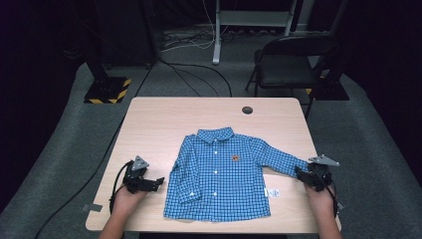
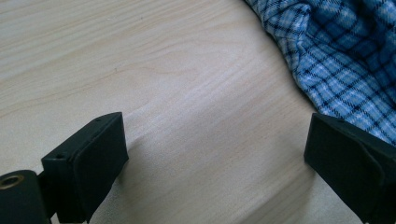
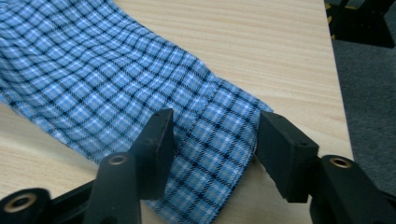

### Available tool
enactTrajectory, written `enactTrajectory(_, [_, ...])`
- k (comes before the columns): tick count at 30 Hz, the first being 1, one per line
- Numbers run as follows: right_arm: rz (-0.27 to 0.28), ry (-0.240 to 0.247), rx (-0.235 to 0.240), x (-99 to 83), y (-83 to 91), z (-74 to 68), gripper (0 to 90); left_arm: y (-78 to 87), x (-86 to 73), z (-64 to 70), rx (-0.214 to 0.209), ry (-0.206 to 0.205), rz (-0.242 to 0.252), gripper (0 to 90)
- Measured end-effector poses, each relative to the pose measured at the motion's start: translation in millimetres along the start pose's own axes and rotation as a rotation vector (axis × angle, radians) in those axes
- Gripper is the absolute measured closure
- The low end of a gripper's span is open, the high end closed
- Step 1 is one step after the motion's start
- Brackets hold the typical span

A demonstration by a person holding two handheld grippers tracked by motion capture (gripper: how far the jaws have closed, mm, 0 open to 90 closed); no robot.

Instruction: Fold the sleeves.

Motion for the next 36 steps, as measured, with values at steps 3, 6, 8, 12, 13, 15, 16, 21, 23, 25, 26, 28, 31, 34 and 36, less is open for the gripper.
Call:
enactTrajectory(3, [-0.004, -0.011, 0.016, -0.5, 0.2, -0.8, 50.8, 0.0, 0.0, 0.0, 0.0, 0.0, 0.0, 5.6])
enactTrajectory(6, [-0.005, -0.011, 0.026, -0.8, 0.6, -1.9, 55.1, 0.0, 0.0, 0.0, 0.0, 0.0, 0.0, 5.6])
enactTrajectory(8, [-0.005, 0.004, 0.032, -1.2, 1.2, -3.7, 58.8, 0.0, 0.0, 0.0, 0.0, 0.0, 0.0, 5.6])
enactTrajectory(12, [-0.003, 0.016, 0.05, -1.7, 1.9, -6.8, 65.7, -0.1, 0.0, 0.0, 0.0, 0.001, 0.001, 5.6])
enactTrajectory(13, [0.0, 0.026, 0.056, -2.1, 2.4, -7.9, 67.6, -0.1, 0.1, 0.1, 0.0, 0.001, 0.001, 5.6])
enactTrajectory(15, [0.009, 0.056, 0.055, -2.8, 3.7, -9.6, 70.7, -0.1, 0.0, 0.0, 0.0, 0.001, 0.001, 5.6])
enactTrajectory(16, [0.021, 0.068, 0.059, -2.2, 5.9, -11.0, 73.7, -0.1, 0.1, 0.0, 0.0, 0.001, 0.001, 5.6])
enactTrajectory(21, [0.06, 0.101, 0.053, 2.3, 12.8, -17.2, 76.7, 0.0, 0.0, 0.0, 0.0, 0.0, 0.0, 5.6])
enactTrajectory(23, [0.067, 0.11, 0.049, 3.3, 14.1, -19.0, 76.7, -0.1, 0.0, 0.0, 0.0, 0.001, 0.001, 5.6])
enactTrajectory(25, [0.083, 0.124, 0.049, 5.1, 16.8, -22.9, 76.9, -0.1, 0.0, 0.0, 0.0, 0.001, 0.001, 5.6])
enactTrajectory(26, [0.099, 0.147, 0.044, 6.8, 19.7, -27.0, 76.9, -0.1, 0.0, 0.0, 0.0, 0.001, 0.001, 5.6])
enactTrajectory(28, [0.104, 0.156, 0.046, 7.5, 21.0, -29.3, 76.9, -0.1, 0.0, 0.0, 0.0, 0.0, 0.001, 5.6])
enactTrajectory(31, [0.126, 0.208, 0.042, 9.4, 26.1, -39.5, 76.9, -0.1, 0.0, 0.0, 0.0, 0.001, 0.001, 5.6])
enactTrajectory(34, [0.139, 0.252, 0.044, 10.3, 29.2, -48.8, 76.9, -0.1, 0.0, 0.0, 0.0, 0.001, 0.001, 5.6])
enactTrajectory(36, [0.147, 0.28, 0.048, 10.8, 31.2, -55.6, 76.9, 0.0, 0.0, 0.0, 0.0, 0.0, 0.0, 5.6])
Point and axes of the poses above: each handheld gripper's, and its own axes: y roughly backward along the jaws, x roughly out of its top, z roughly to its right, the point moved 6 cm from there along -y, roughly forward along the jaws, and after that the axes turned 7 degrees about -y, right-handed, at the moved point
